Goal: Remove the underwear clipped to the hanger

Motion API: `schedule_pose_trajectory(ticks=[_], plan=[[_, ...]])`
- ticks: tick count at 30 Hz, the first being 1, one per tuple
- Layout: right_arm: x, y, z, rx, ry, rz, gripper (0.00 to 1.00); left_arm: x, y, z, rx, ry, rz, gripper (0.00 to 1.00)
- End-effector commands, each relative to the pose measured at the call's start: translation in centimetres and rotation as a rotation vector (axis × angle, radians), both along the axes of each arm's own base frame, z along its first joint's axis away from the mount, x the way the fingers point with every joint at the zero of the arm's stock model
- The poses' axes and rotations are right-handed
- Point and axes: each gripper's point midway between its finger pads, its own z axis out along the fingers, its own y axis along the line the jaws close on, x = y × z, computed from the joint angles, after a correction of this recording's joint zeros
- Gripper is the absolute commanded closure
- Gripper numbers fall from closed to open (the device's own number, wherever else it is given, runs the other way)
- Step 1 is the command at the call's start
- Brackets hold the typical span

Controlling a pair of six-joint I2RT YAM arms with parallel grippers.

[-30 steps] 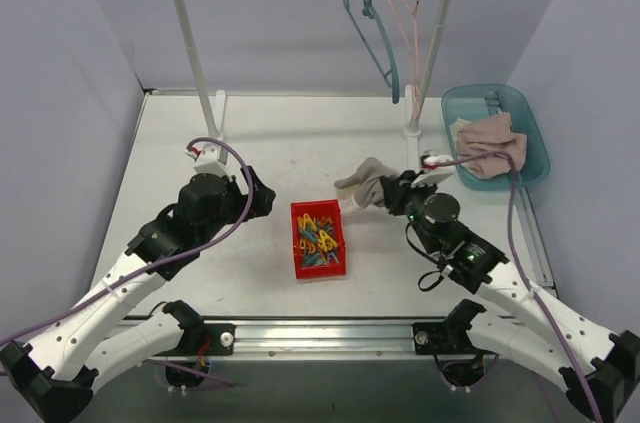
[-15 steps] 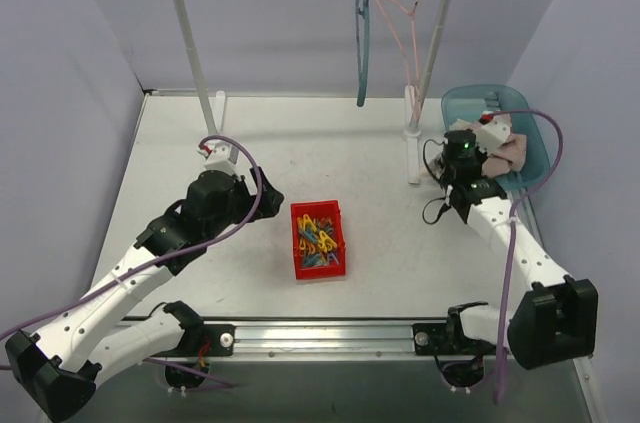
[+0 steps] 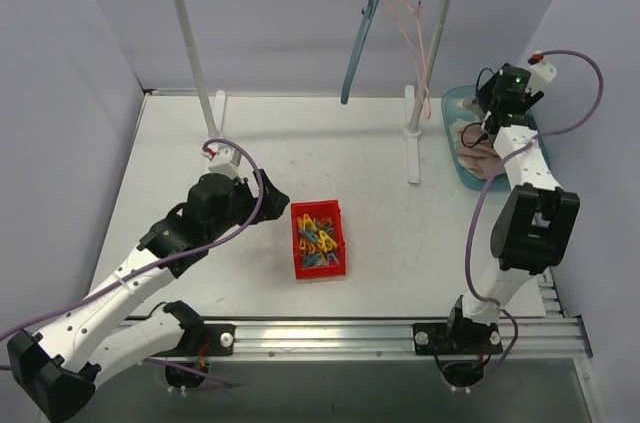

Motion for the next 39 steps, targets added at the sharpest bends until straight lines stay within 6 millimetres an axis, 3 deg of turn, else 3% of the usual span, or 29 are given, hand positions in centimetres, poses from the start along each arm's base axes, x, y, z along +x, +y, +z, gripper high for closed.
schedule_pose_trajectory(ticks=[1,2,3,5,6,9,11,12,14,16,17,18,20,22,27,32,35,39], plan=[[1.0,0.3,-4.8,0.074,0.144,0.111,0.37,0.2,-0.5,1.6,-0.059,-0.046,-0.013,0.06],[0.7,0.4,-5.0,0.086,0.148,0.112,0.23,0.1,-0.4,1.6,-0.059,-0.049,-0.011,0.06],[0.2,0.7,-3.5,0.084,0.118,0.117,0.01,0.1,-0.3,1.7,-0.057,-0.052,-0.01,0.06],[-1.2,1.4,-2.5,0.076,0.108,0.119,0.0,-0.1,-0.2,2.2,-0.06,-0.071,-0.019,0.06],[-2.5,1.9,0.4,0.056,0.053,0.127,0.0,-0.2,-0.2,2.4,-0.063,-0.079,-0.025,0.06],[-6.2,4.9,4.4,0.017,-0.019,0.2,0.0,-0.4,0.0,2.8,-0.059,-0.103,-0.038,0.06],[-8.4,7.2,3.8,0.04,-0.012,0.277,0.0,-0.5,0.1,3.2,-0.058,-0.119,-0.042,0.06],[-10.1,8.8,5.5,0.041,-0.054,0.335,0.0,-0.5,0.1,3.5,-0.058,-0.13,-0.046,0.06],[-12.8,12.1,6.0,0.08,-0.083,0.479,0.0,-0.6,0.1,3.9,-0.052,-0.147,-0.063,0.06],[-14.9,16.4,6.9,0.088,-0.135,0.665,0.0,-0.7,0.0,4.3,-0.053,-0.16,-0.077,0.06],[-17.1,18.3,8.6,0.086,-0.198,0.759,0.0,-0.8,0.1,4.5,-0.047,-0.169,-0.083,0.06],[-18.4,20.8,7.9,0.108,-0.204,0.841,0.0,-0.9,0.1,4.8,-0.047,-0.178,-0.091,0.06],[-21.6,23.6,9.4,0.13,-0.272,0.966,0.0,-1.0,0.0,5.2,-0.052,-0.193,-0.104,0.06],[-23.6,25.6,8.7,0.164,-0.273,1.037,0.0,-1.2,-0.2,5.3,-0.055,-0.195,-0.121,0.06],[-28.1,28.0,9.7,0.199,-0.325,1.182,0.0,-1.6,-0.9,6.2,-0.09,-0.219,-0.165,0.06],[-30.5,28.6,10.6,0.21,-0.377,1.253,0.0,-2.3,-1.3,7.1,-0.102,-0.235,-0.208,0.06],[-31.1,28.7,11.0,0.209,-0.396,1.27,0.0,-2.6,-0.9,7.8,-0.112,-0.26,-0.204,0.06],[-30.2,28.2,9.8,0.204,-0.335,1.226,0.0,-2.6,0.2,8.5,-0.111,-0.296,-0.152,0.06]])
